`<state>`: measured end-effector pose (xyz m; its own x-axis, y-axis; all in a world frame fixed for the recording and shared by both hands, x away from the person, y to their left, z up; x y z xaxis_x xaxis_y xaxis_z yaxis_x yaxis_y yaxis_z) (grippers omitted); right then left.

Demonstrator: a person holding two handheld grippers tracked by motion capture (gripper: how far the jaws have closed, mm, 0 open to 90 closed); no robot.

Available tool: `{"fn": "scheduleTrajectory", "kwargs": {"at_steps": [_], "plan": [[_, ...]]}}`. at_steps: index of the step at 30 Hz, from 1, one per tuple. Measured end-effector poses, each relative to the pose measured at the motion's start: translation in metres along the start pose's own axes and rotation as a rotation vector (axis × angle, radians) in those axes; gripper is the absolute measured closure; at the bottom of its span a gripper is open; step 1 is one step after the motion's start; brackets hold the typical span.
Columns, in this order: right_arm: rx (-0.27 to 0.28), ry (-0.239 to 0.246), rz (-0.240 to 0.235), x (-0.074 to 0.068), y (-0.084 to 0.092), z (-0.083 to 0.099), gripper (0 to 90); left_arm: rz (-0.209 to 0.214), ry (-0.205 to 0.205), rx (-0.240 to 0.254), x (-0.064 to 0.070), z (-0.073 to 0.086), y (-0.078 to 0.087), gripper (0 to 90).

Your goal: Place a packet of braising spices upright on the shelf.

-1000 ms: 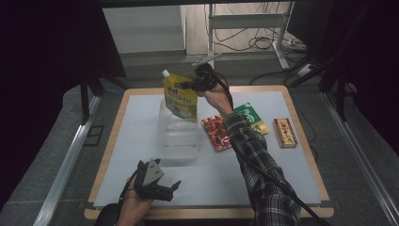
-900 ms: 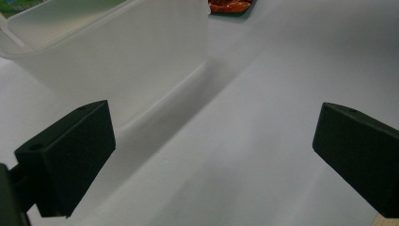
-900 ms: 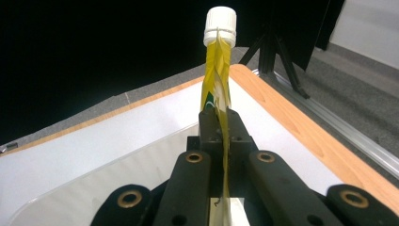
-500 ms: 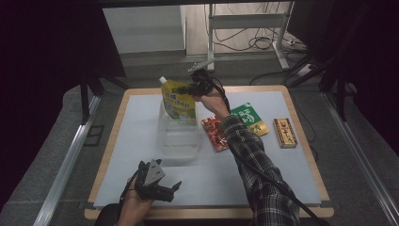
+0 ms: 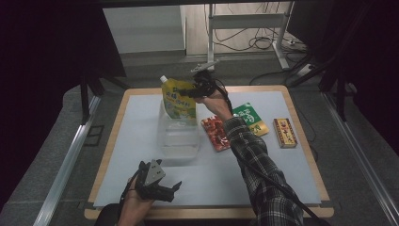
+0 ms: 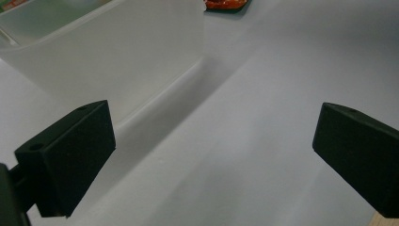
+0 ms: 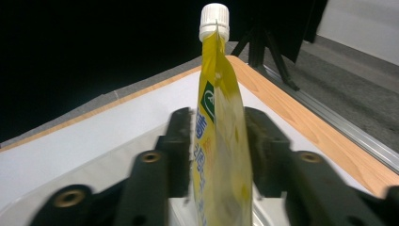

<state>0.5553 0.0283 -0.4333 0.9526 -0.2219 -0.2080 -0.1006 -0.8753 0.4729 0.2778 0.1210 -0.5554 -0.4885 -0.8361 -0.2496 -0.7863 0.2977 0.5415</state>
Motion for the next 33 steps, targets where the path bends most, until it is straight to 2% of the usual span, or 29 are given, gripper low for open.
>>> {"fn": "scheduleTrajectory", "kwargs": {"at_steps": [4,8,11,20,21,26,33], "plan": [[-0.013,-0.003,0.023,0.0,0.009,0.002,45.9,0.003,0.01,0.003,0.002,0.0,-0.001,0.0],[-0.034,0.013,0.061,0.0,0.016,0.006,37.2,0.006,0.011,0.003,0.002,0.0,-0.001,0.0],[-0.061,0.003,0.076,0.001,0.021,0.012,30.0,0.006,0.013,0.003,0.002,0.0,-0.002,0.0],[-0.07,0.004,0.09,0.003,0.045,0.029,16.9,0.009,0.004,-0.003,0.003,0.001,-0.002,0.0],[-0.07,0.004,0.09,0.004,0.047,0.031,15.4,0.009,0.017,0.004,0.003,0.0,-0.002,0.0],[-0.081,0.005,0.101,0.003,0.061,0.043,9.0,0.005,0.02,0.011,0.002,-0.001,-0.001,0.0],[-0.11,-0.009,0.131,0.003,0.08,0.061,5.8,0.008,0.026,0.019,0.002,-0.001,-0.001,0.0]]}}
Point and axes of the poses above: each handheld gripper's, and its own axes: y roughly backward along the jaws, z roughly out of its underside, x roughly to its right, the point moved 7 cm from there along -y, roughly forward along the jaws, and after that the axes turned 14 degrees about -z, right-handed, at the moved point
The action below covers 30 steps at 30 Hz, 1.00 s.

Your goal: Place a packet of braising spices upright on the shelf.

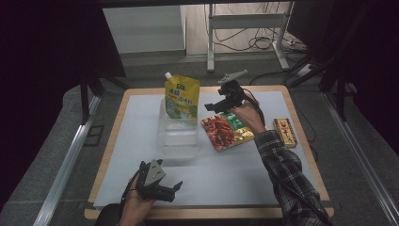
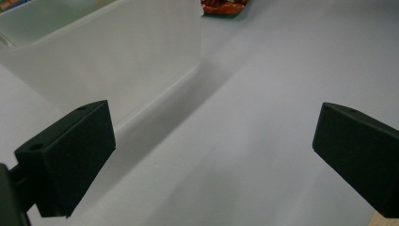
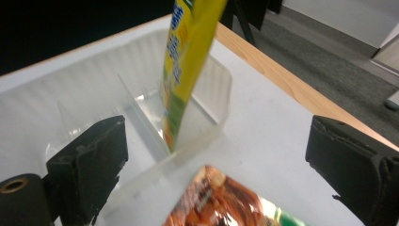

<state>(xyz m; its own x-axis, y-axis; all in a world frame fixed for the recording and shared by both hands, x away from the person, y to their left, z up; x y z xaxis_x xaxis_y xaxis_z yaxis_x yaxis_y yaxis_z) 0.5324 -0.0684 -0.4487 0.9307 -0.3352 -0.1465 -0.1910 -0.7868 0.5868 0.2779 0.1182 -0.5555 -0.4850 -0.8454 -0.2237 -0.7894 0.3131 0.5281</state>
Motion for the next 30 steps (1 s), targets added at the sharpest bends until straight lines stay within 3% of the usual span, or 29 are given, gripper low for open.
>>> {"fn": "scheduleTrajectory", "kwargs": {"at_steps": [14,30], "plan": [[-0.018,-0.041,0.058,0.006,0.029,0.046,5.1,0.005,-0.01,-0.002,0.001,0.0,-0.001,0.0],[0.002,-0.07,0.1,-0.002,0.052,0.084,4.1,0.012,-0.002,0.004,0.004,0.0,-0.002,0.0]]}}
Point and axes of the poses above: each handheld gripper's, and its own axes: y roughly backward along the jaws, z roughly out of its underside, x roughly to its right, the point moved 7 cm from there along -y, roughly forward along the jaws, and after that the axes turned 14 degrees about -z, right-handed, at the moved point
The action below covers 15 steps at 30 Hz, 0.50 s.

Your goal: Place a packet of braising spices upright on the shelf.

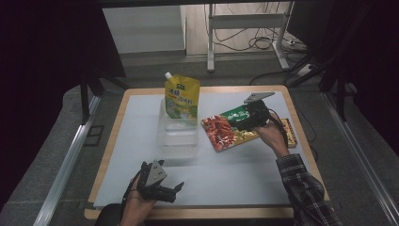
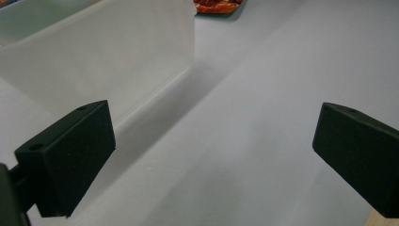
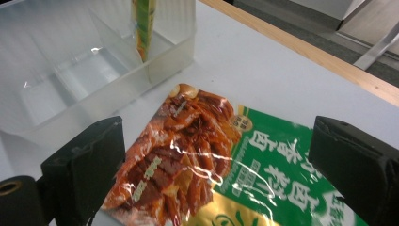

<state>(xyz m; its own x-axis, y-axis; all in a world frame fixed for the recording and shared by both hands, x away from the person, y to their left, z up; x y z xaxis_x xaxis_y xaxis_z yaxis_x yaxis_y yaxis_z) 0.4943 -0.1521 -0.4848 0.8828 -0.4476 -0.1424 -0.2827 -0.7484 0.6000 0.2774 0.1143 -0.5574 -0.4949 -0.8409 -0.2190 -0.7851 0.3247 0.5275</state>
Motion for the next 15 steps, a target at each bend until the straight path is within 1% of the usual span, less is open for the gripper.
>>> {"fn": "scheduleTrajectory", "kwargs": {"at_steps": [3,7,11,13,15], "plan": [[0.009,-0.014,0.011,0.001,0.007,0.008,4.2,0.0,-0.002,-0.002,0.0,0.0,0.0,0.0],[0.006,-0.036,0.018,0.003,0.012,0.021,4.7,0.0,-0.005,-0.007,0.001,0.001,-0.001,0.0],[-0.011,-0.039,0.043,0.008,0.015,0.035,4.7,0.0,-0.005,-0.007,0.0,0.001,-0.001,0.0],[-0.013,-0.038,0.051,0.011,0.016,0.038,4.7,0.0,-0.005,-0.007,0.0,0.001,-0.001,0.0],[-0.023,-0.034,0.069,0.013,0.017,0.043,4.7,0.0,-0.005,-0.007,0.0,0.001,-0.001,0.0]]}}
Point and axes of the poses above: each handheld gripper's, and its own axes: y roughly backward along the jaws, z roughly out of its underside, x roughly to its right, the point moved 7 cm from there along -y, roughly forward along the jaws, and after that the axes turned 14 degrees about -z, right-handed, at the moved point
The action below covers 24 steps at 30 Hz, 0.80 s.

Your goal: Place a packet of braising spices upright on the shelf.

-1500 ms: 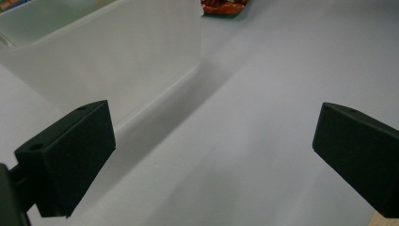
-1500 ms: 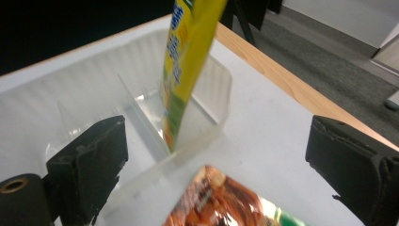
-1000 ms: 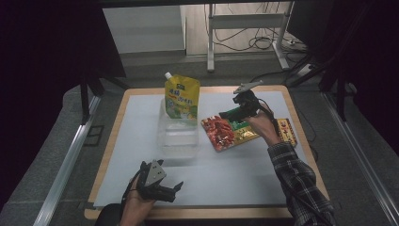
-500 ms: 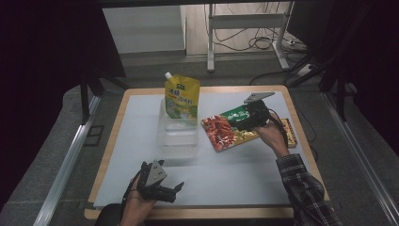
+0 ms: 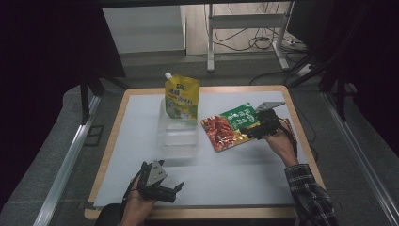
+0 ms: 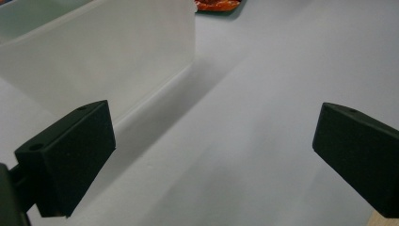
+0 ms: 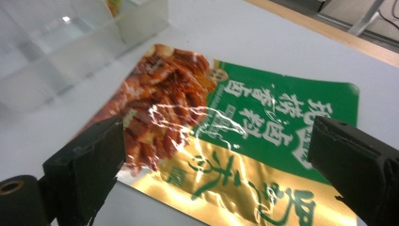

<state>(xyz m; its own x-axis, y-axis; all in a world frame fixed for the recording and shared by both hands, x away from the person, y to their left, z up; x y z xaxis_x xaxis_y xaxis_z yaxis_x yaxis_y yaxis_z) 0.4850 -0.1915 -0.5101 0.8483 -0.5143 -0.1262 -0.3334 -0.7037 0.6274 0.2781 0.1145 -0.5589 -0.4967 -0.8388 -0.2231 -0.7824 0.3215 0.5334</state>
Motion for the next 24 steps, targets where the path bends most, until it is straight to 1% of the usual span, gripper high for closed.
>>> {"fn": "scheduleTrajectory", "kwargs": {"at_steps": [3,5,9,18,20,24], "plan": [[-0.013,0.0,0.023,0.004,0.001,0.005,4.7,0.001,-0.003,-0.002,0.0,0.0,0.0,0.0],[-0.005,-0.013,0.019,0.007,0.002,0.007,5.0,0.002,-0.004,-0.001,0.001,0.0,0.0,0.0],[0.003,-0.036,0.027,0.014,0.003,0.013,5.3,0.003,-0.005,0.0,0.001,0.0,0.0,0.0],[-0.028,-0.062,0.039,0.03,-0.004,0.031,5.3,0.006,-0.006,0.0,0.001,0.0,0.0,0.0],[-0.031,-0.061,0.037,0.032,-0.004,0.034,5.2,0.007,-0.008,-0.001,0.001,0.0,-0.001,0.0],[-0.027,-0.076,0.036,0.036,-0.006,0.037,5.3,0.009,-0.009,-0.002,0.001,0.0,-0.001,0.0]]}}
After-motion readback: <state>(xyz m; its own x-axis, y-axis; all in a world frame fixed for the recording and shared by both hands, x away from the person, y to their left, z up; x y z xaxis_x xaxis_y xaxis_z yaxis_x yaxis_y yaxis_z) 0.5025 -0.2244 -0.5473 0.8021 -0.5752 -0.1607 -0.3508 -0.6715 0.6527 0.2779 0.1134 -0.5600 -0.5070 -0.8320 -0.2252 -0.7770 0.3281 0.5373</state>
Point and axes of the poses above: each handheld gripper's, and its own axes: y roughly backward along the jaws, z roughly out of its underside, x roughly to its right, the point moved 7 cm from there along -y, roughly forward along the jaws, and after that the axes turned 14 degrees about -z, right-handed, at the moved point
